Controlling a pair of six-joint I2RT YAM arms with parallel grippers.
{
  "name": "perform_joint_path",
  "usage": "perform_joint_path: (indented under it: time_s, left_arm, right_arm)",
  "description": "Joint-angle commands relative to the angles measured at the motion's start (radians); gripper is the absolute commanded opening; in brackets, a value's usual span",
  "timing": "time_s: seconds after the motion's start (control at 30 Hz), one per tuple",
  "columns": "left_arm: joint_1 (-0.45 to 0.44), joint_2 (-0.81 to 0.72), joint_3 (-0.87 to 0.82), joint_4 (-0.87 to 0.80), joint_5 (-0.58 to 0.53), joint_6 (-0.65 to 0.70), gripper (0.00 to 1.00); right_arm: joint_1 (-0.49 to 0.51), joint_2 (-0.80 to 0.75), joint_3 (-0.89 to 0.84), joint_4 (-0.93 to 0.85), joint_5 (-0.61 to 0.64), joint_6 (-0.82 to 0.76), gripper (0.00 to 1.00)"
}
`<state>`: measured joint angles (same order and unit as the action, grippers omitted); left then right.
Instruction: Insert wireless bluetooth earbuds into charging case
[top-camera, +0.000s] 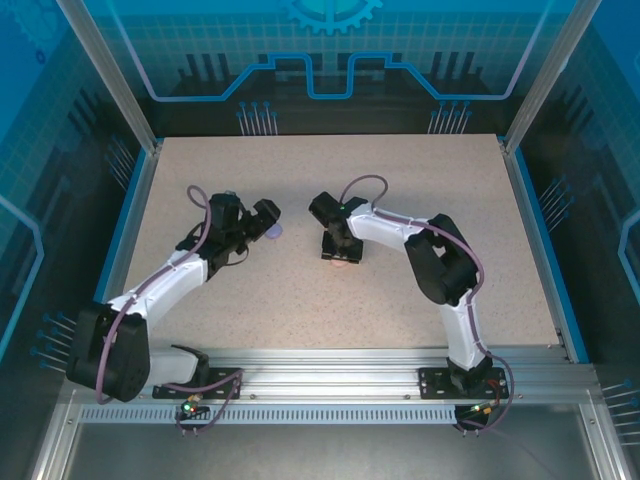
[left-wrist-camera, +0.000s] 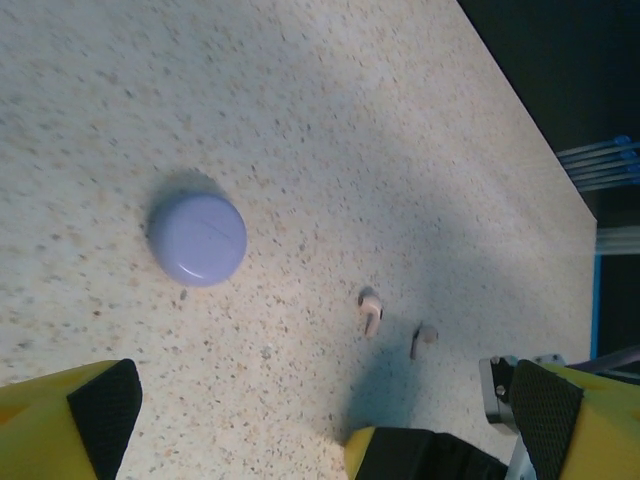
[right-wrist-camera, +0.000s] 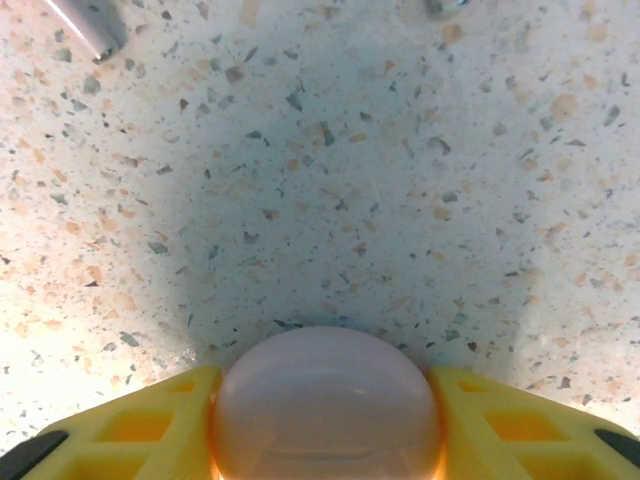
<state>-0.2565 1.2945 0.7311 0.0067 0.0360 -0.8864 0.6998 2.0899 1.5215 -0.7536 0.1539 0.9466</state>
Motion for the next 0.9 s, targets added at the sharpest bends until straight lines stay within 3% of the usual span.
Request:
perform_joint_path:
  time_s: [0.0, 0.27, 0.63, 0.87]
  left_arm:
    - [-0.016, 0.016, -0.089, 0.269, 0.149, -0.008, 0.99]
    - [-0.077, 0.12, -0.149, 0.483, 0.284, 0.089, 0.99]
    - [-0.204, 0.287, -0.2, 0.741, 0.277, 0.148, 0.98]
    - [-0.215, 0.388, -0.172, 0.827, 0.284, 0.129, 0.76]
  right_arm:
    - [-0.005, -0.063, -0.068, 0.053, -0.064, 0.088, 0.47]
    - [-0.079, -0.141, -0.128, 0.143, -0.119, 0.212, 0.45]
    - [-0.144, -0.183, -0.149, 0.243, -0.204, 0.432, 0.45]
    - [-0.146, -0.21, -0.142, 0.261, -0.224, 0.498, 0.45]
